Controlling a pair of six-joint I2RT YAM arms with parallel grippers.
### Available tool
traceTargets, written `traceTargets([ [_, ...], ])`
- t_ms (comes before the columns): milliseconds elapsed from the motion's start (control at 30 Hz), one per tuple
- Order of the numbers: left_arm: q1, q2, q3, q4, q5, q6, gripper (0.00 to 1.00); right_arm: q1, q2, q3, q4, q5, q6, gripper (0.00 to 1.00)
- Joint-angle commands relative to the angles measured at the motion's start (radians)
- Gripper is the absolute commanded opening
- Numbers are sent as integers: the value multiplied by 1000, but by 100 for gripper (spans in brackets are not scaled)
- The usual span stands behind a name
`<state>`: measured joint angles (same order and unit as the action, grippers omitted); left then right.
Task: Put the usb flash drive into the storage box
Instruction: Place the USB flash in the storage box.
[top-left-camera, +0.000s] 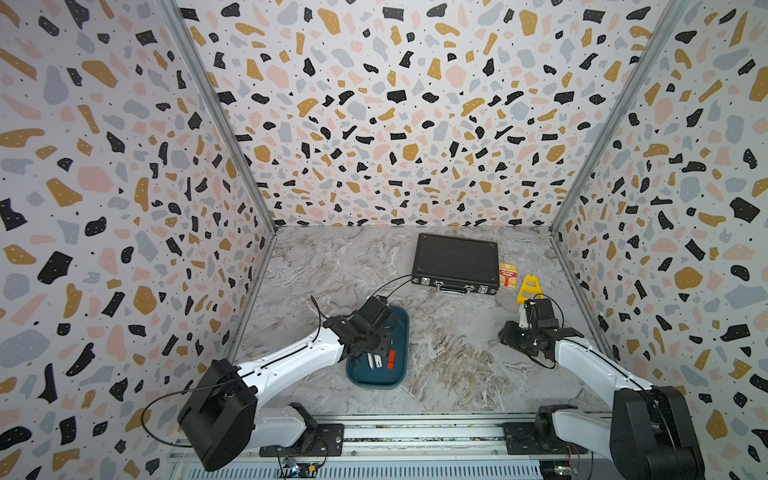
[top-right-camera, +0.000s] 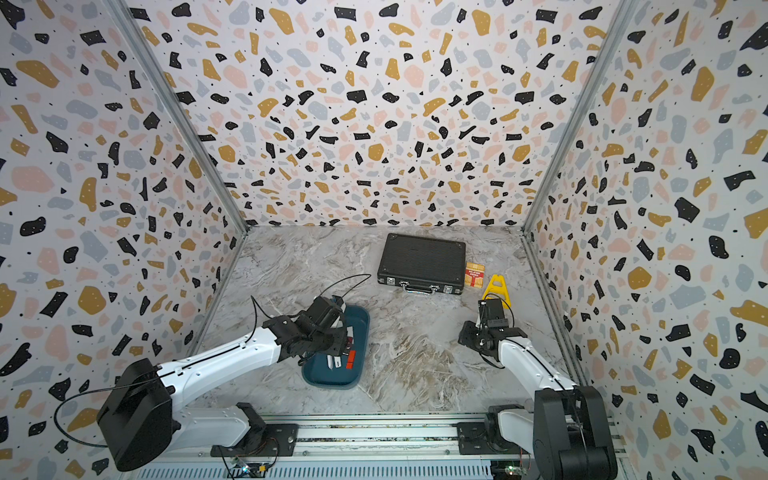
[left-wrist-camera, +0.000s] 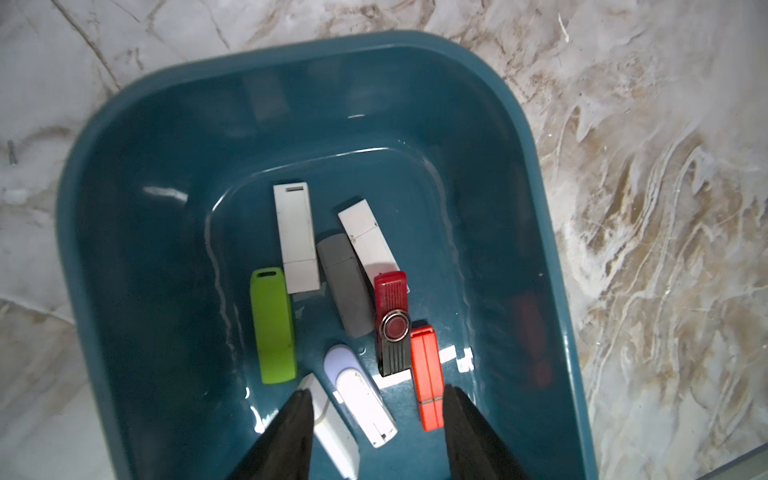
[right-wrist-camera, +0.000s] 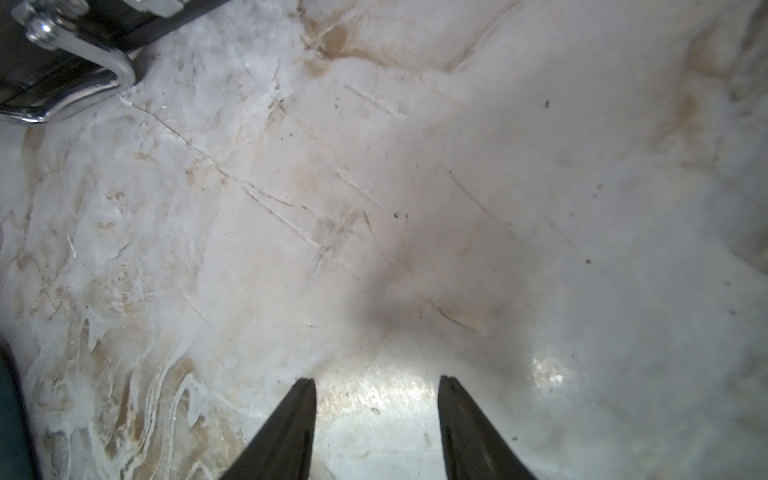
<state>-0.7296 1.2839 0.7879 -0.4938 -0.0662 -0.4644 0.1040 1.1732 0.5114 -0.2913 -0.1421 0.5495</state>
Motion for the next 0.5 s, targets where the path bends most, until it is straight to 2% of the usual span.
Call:
traceTargets([
  [0,2,-58,54,-26,-55,10,58,-3,-43,-5,-16,15,-2,53],
  [167,27,-207,32,-34,-262,-12,60,-3,-73,36,-36,22,-14,53],
  [333,36,-373,-28,0,-628,25,60,-3,-112,131,-42,78,-43,53],
  [400,38,-435,-86,95,-761,91,60,-3,-118,171,-25,121,-78,53],
  [467,38,-497,-206,306,-850,226,60,-3,-121,183,25,200,-124,55],
])
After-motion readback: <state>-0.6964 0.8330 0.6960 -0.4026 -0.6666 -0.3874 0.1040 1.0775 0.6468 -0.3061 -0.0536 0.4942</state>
